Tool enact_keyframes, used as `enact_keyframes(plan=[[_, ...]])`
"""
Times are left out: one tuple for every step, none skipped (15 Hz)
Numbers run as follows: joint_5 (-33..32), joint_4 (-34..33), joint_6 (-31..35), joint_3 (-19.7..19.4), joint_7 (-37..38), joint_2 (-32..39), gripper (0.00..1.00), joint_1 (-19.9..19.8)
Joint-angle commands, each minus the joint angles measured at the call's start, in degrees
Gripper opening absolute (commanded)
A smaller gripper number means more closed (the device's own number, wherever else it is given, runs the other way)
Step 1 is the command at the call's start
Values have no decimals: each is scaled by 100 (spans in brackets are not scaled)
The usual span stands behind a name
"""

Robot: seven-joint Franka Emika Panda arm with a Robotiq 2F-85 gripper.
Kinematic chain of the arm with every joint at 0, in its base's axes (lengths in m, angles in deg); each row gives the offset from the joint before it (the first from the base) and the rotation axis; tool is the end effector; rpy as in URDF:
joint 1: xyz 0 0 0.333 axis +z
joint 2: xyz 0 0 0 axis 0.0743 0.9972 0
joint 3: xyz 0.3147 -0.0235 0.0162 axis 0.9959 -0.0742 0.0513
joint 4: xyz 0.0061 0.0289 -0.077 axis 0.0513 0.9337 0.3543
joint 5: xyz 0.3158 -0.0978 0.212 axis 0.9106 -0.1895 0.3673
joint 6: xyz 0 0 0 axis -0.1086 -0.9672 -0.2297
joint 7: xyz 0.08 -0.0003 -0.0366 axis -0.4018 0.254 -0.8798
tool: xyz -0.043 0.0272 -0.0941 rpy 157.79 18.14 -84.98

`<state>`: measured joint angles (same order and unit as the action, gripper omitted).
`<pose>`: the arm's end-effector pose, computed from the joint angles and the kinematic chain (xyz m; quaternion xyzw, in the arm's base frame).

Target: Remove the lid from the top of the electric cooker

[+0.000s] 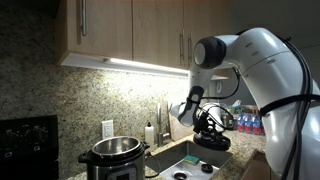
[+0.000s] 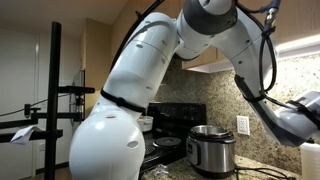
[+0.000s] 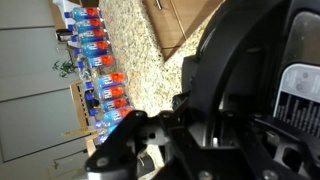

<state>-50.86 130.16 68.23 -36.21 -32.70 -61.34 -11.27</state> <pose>0.4867 -0.3523 0.2684 0.8116 -0.2977 -0.1335 0.4846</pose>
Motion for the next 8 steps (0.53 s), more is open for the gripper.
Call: enact_keyframes(plan=[[340,-627,-201,-110,-290,248,2,-154],[391,-780,-224,-156,-281,340,2,-188],[440,-939,-254,-211,-264,432,2,-221],[461,-1112,-295,-267,-255,538,2,-261],[477,-1259,-329,-315,-250,625,2,-297],[505,-1425,-369,-360,-259,734,2,-345],[538,-1573,-412,-399,-269,834,2,-390],[587,-1734,-467,-439,-272,952,2,-436]])
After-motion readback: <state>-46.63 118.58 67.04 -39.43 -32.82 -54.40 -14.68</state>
